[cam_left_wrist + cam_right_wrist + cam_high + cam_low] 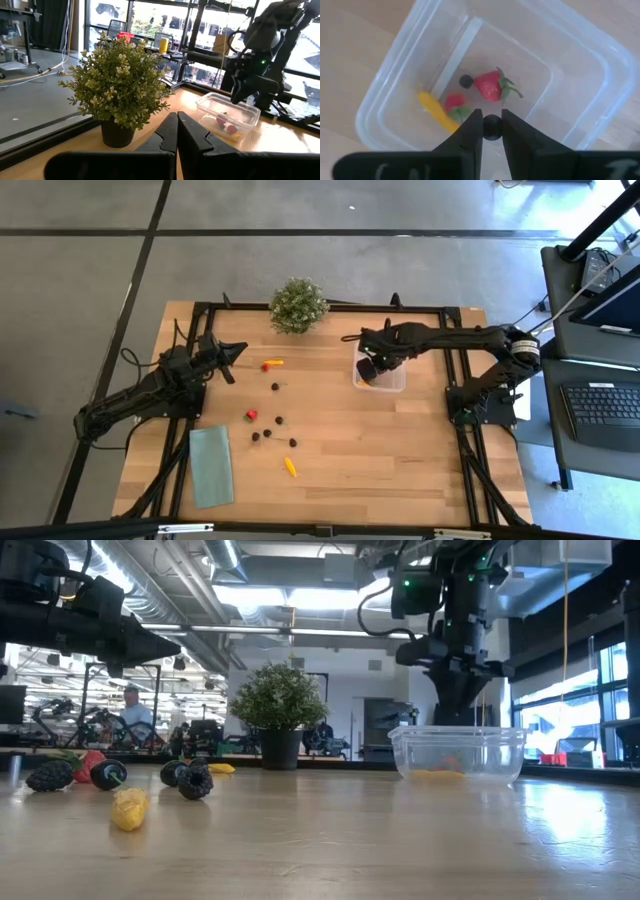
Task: Pick and placing Produce into tupperware
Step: Put the blueberry into the transparent bin, then put the right blackberry into the transparent bin, then put the bottom sweet corn into the transparent bin
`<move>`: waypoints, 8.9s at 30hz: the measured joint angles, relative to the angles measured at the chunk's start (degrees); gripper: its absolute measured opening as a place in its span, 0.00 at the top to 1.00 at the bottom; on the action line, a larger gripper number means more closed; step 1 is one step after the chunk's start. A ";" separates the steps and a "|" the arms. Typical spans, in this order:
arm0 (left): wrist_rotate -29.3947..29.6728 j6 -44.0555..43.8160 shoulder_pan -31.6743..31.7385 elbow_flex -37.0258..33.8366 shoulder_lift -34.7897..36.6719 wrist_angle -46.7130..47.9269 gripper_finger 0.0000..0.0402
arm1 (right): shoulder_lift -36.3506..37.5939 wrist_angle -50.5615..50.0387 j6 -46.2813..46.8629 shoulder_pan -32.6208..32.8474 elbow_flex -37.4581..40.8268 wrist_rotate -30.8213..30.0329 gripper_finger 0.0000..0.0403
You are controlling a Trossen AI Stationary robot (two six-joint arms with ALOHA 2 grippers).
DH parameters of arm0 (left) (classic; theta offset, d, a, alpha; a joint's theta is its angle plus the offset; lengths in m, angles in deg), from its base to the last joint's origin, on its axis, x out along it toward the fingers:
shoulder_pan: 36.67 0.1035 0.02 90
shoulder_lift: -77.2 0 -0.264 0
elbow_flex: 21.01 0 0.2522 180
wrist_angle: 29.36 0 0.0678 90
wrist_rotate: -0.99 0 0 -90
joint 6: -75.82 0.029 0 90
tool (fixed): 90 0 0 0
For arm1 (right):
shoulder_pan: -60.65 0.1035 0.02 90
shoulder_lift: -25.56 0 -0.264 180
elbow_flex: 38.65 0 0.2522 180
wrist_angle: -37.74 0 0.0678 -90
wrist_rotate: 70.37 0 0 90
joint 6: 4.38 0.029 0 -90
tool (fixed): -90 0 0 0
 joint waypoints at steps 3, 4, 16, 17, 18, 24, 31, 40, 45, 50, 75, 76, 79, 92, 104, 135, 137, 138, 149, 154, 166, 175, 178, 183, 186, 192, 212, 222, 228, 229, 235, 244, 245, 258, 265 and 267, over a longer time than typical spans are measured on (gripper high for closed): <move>0.00 0.00 0.01 0.00 0.00 0.00 1.00 | 0.00 0.81 -0.06 -0.10 0.02 -0.01 0.79; 0.00 -0.01 0.01 0.02 -0.01 0.00 1.00 | 0.00 0.77 -0.06 -0.08 0.02 -0.01 0.78; 0.00 0.00 0.02 0.00 0.00 0.00 1.00 | 0.00 1.13 -0.51 -0.06 0.02 -0.03 0.74; 0.00 0.00 0.02 0.00 -0.02 0.00 1.00 | 0.00 1.19 -1.33 -0.06 0.00 -0.03 0.74; 0.00 0.00 0.02 0.00 0.00 0.00 1.00 | 0.00 1.59 -1.98 -0.06 0.02 0.00 0.74; 0.00 0.00 0.02 0.00 -0.02 0.00 1.00 | 0.02 13.13 -7.21 -0.10 0.00 4.83 0.62; 0.00 0.00 0.02 0.01 -0.01 0.00 1.00 | 0.02 30.05 -12.73 0.11 0.00 8.08 0.38; 0.00 0.00 0.02 0.00 0.00 0.00 1.00 | 0.07 45.31 -34.74 8.31 -0.04 10.73 0.31; 0.00 0.00 0.01 0.00 -0.01 0.00 1.00 | 0.07 47.69 -43.13 14.63 -0.04 4.45 0.31; 0.00 0.00 0.02 0.00 0.00 0.00 1.00 | 0.07 51.82 -46.62 18.90 -0.04 -0.06 0.31; 0.00 0.00 -0.05 0.01 -0.01 0.04 1.00 | -21.70 38.69 -54.32 25.70 -23.49 -1.45 0.51; 0.00 0.00 -0.05 0.00 0.00 0.04 1.00 | -22.85 38.89 -54.22 25.91 -23.68 0.66 0.51; 0.00 0.00 -0.05 0.00 -0.01 0.04 1.00 | -25.84 41.66 -51.35 27.19 -23.82 6.93 0.51; 0.00 -0.03 -0.05 0.00 0.00 0.04 1.00 | -36.73 44.54 -49.48 29.86 -23.82 8.05 0.51; 0.00 -0.15 -0.06 0.01 -0.01 0.04 1.00 | -37.86 46.17 -49.76 29.65 -23.82 5.94 0.51; 0.00 -0.17 -0.07 0.00 -0.01 0.04 1.00 | -37.86 51.02 -51.03 29.42 -23.32 5.91 0.51; 0.00 -0.17 -0.05 0.01 -0.01 0.04 1.00 | -37.96 50.92 -50.71 29.42 -23.28 5.91 0.51; 0.00 -0.17 -0.05 0.02 0.00 0.04 1.00 | -38.12 51.27 -50.31 29.42 -23.28 5.91 0.51; 0.00 -0.17 -0.07 0.00 -0.02 0.05 1.00 | -41.26 52.75 -47.49 29.42 -23.30 5.96 0.51; -0.02 -0.17 -0.07 0.00 -0.01 0.05 1.00 | -41.51 52.85 -46.48 29.45 -23.34 5.91 0.51; 0.00 -0.17 -0.07 0.01 -0.01 0.05 1.00 | -41.66 52.70 -46.31 29.45 -23.34 5.89 0.53; 0.00 -0.17 -0.07 0.00 0.00 0.04 1.00 | -41.77 52.72 -46.31 29.47 -23.37 5.92 0.73; 0.00 -0.17 -0.07 0.01 -0.01 0.07 1.00 | -41.77 52.69 -46.37 29.46 -23.37 5.90 0.74; 0.00 -0.17 -0.07 0.00 0.00 0.06 1.00 | -40.63 50.05 -44.95 29.11 -23.37 5.58 0.75; -0.02 -0.17 -0.07 0.02 -0.02 0.07 1.00 | -37.57 43.50 -42.70 28.02 -23.02 4.26 0.75; -0.02 -0.17 -0.07 0.02 0.00 0.20 1.00 | -27.07 29.90 -37.10 23.83 -23.30 -0.79 0.75; -0.47 -0.16 -1.58 0.00 -0.01 0.24 1.00 | 1.07 8.84 -18.78 4.43 1.55 -5.09 0.76; -0.47 -0.17 -1.90 0.01 -0.01 0.24 1.00 | -0.13 23.97 -13.39 0.91 13.15 -2.43 0.72; -0.47 -0.17 -1.88 0.00 -0.02 0.24 1.00 | -0.13 24.31 -13.43 0.90 13.64 -2.45 0.68; -0.46 -0.15 -1.88 0.01 -0.01 0.24 1.00 | -0.13 24.27 -13.40 0.90 13.64 -2.18 0.68; -0.46 -0.15 -1.88 0.02 0.00 0.24 1.00 | -0.13 24.95 -12.08 0.90 13.64 -0.67 0.66; -0.46 -0.15 -1.88 0.02 -0.01 0.24 1.00 | -0.07 26.63 -14.79 0.90 12.84 -0.32 0.36; -0.46 -0.14 -1.88 0.02 -0.02 0.24 1.00 | -0.07 26.76 -15.03 0.90 12.40 -0.34 0.33; -0.44 -0.02 -1.86 0.00 -0.02 0.24 1.00 | -0.07 26.49 -33.41 10.99 -6.27 6.58 0.22; -0.41 0.00 -1.88 0.02 -0.02 0.22 1.00 | -1.64 26.53 -30.65 23.74 -16.39 -5.13 0.22; -0.41 0.00 -1.86 0.00 -0.02 0.21 1.00 | -3.96 26.40 -29.38 26.82 -19.13 -8.07 0.22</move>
